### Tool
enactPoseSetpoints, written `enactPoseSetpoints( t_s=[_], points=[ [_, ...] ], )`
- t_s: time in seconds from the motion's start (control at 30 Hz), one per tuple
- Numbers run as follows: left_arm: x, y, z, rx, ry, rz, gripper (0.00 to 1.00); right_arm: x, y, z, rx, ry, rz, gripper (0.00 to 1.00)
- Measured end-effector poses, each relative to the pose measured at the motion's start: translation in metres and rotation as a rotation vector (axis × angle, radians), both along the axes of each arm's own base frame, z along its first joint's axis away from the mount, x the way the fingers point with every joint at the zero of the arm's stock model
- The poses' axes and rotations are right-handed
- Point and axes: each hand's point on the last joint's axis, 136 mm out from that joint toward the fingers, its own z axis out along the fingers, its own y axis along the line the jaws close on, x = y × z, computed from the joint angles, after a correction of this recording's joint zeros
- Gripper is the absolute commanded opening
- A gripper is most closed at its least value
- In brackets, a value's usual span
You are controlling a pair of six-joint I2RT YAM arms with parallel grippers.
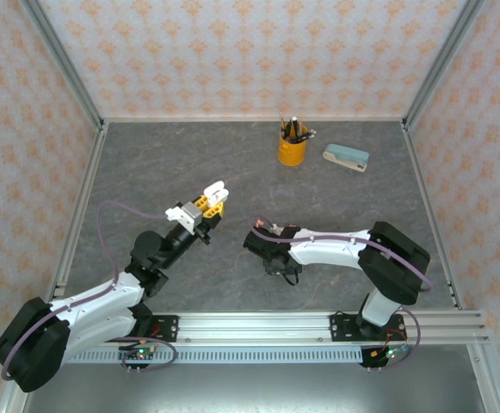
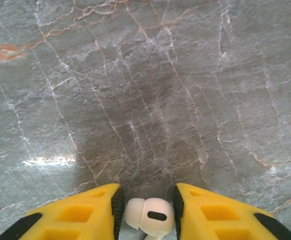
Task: Insert wireless bluetooth earbuds into charging case
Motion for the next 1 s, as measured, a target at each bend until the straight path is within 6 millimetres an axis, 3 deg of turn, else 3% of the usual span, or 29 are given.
enactPoseSetpoints(
  t_s=[0.3, 0.43, 0.8, 1.0],
  points=[
    [0.0, 0.0, 0.0, 0.0, 0.001, 0.0, 0.0, -0.001, -0.009, 0.004, 0.015, -0.011, -0.011, 0.26],
    [0.0, 0.0, -0.001, 0.001, 0.002, 0.0, 0.0, 0.002, -0.018, 0.017, 0.045, -0.053, -0.022, 0.25],
    [0.001, -0.002, -0.007, 0.018, 0.025, -0.006, 0.0, 0.042, -0.023, 0.108, 0.25, -0.339, -0.045, 0.25],
    [-0.002, -0.006, -0.01, 0.028, 0.03, -0.035, 0.0, 0.07, -0.011, 0.184, 0.329, -0.522, 0.014, 0.25]
  ],
)
